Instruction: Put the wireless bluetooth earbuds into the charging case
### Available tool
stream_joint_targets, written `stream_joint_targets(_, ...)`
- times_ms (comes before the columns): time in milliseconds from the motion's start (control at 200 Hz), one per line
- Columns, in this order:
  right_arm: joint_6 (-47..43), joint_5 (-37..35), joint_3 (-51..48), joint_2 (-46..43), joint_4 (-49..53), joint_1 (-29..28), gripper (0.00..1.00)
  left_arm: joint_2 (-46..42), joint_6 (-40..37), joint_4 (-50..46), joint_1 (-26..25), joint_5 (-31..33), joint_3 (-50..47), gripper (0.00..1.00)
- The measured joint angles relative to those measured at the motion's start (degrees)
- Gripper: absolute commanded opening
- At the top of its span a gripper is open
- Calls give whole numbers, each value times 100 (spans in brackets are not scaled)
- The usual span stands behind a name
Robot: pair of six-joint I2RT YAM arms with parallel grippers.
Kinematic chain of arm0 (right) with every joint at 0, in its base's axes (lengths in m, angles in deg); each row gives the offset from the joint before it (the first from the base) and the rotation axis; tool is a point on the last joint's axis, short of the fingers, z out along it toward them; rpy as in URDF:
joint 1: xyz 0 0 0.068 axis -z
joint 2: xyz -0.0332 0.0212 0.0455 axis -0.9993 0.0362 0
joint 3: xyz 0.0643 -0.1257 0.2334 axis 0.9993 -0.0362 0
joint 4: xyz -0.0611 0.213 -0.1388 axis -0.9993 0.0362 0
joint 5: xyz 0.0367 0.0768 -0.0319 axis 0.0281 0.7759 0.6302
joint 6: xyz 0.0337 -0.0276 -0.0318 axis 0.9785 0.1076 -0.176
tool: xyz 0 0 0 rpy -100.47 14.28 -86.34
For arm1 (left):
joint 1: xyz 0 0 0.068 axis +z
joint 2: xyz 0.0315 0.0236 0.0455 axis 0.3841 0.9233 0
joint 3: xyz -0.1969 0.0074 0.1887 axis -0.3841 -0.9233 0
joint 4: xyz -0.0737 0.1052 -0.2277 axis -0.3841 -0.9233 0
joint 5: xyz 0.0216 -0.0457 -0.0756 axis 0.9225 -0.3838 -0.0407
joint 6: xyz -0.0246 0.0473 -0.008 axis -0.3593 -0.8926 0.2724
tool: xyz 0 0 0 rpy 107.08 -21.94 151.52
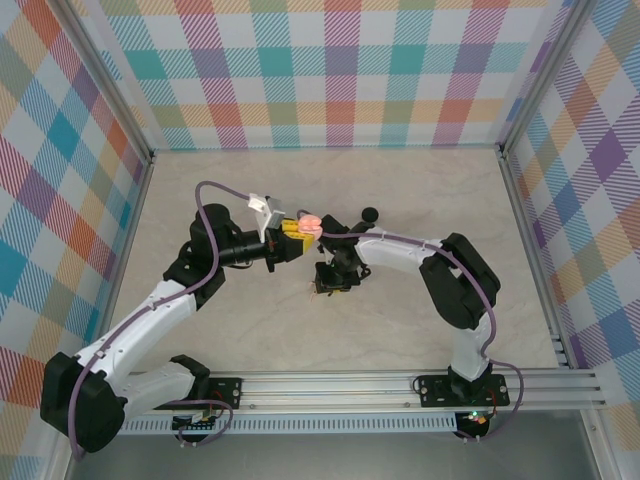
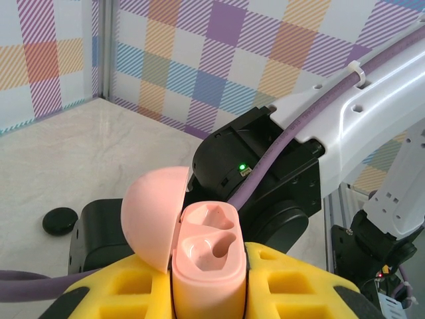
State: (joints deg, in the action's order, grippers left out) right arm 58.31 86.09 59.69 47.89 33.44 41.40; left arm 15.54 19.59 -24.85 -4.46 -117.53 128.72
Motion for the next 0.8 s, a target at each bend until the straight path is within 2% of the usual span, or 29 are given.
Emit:
stream_joint_targets(400,-101,63,293,44,28,-46,36,-186,0,-4,0,-4,-35,18)
stream_joint_targets(800,-647,37,1235,769,260,-46,46,-282,0,-140,0,0,-42,18)
